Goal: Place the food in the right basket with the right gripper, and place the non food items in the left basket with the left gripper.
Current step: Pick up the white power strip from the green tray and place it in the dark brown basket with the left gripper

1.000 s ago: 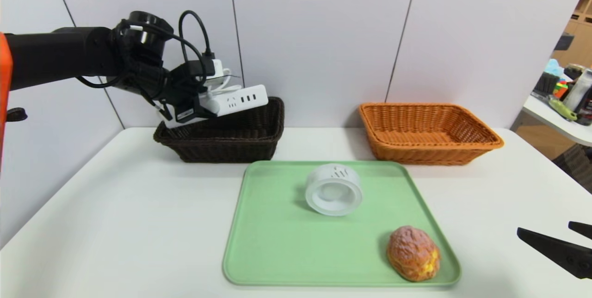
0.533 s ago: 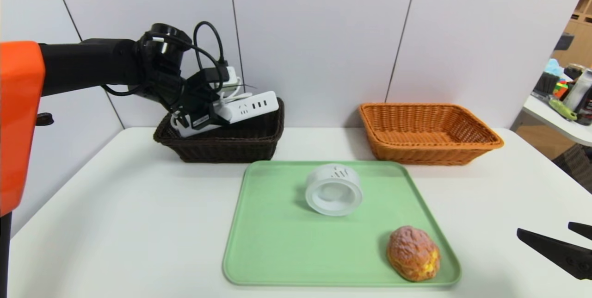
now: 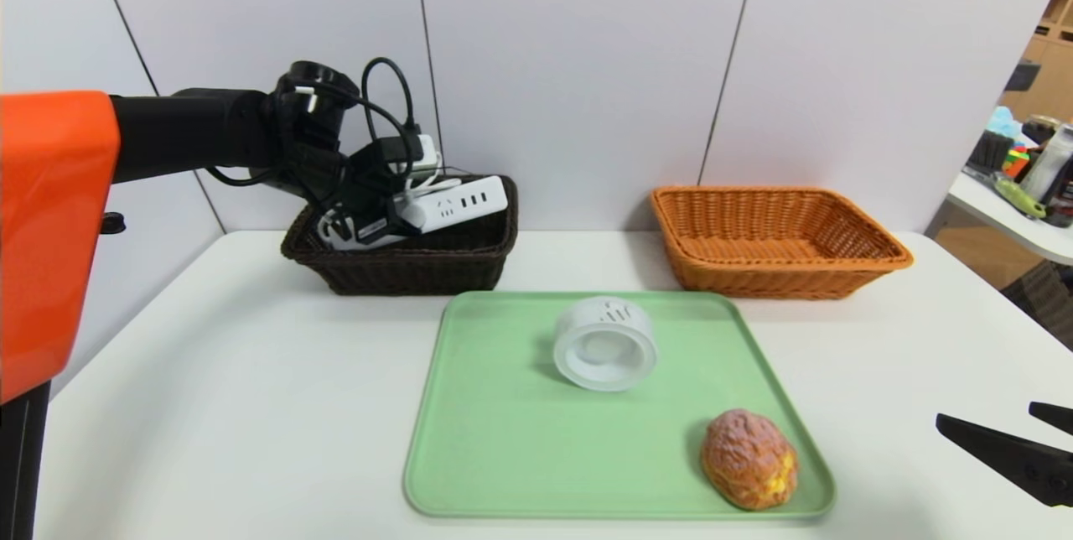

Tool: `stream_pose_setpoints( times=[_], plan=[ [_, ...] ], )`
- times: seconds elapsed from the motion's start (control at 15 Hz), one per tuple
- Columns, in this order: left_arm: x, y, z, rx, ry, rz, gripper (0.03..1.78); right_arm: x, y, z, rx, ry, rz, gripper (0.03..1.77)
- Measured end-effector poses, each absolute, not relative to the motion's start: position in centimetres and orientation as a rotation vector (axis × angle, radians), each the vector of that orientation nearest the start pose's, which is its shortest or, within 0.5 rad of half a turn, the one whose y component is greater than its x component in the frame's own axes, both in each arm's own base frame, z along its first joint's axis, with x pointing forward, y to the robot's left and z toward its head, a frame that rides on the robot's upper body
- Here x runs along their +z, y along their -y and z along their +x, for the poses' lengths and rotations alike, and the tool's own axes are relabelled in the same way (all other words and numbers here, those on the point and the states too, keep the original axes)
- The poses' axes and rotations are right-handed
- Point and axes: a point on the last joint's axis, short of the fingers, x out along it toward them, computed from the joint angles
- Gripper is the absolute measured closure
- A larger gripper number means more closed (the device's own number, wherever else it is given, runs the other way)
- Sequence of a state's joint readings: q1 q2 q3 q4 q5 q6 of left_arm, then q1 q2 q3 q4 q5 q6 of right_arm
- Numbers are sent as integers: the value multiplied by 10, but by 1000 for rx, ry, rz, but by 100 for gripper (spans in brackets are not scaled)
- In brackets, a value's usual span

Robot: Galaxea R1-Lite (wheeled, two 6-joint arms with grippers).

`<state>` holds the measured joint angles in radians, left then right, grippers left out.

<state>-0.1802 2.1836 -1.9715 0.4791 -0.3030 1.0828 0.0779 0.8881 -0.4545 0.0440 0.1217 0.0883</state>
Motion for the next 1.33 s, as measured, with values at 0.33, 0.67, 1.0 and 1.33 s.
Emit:
stream_pose_setpoints(
  times=[0.33,0.67,1.0,1.33],
  plan=[
    [217,84,431,-784,-375,968,95,180,-10,91,174,-488,97,10],
    [218,85,431,-773,-368,956,95,180,-10,91,174,-487,97,10],
    [218,85,432,-772,-368,958,57,180,-10,90,174,-488,97,10],
    [226,84,430,-747,-347,935,36,180,-10,90,173,-486,97,10]
  ],
)
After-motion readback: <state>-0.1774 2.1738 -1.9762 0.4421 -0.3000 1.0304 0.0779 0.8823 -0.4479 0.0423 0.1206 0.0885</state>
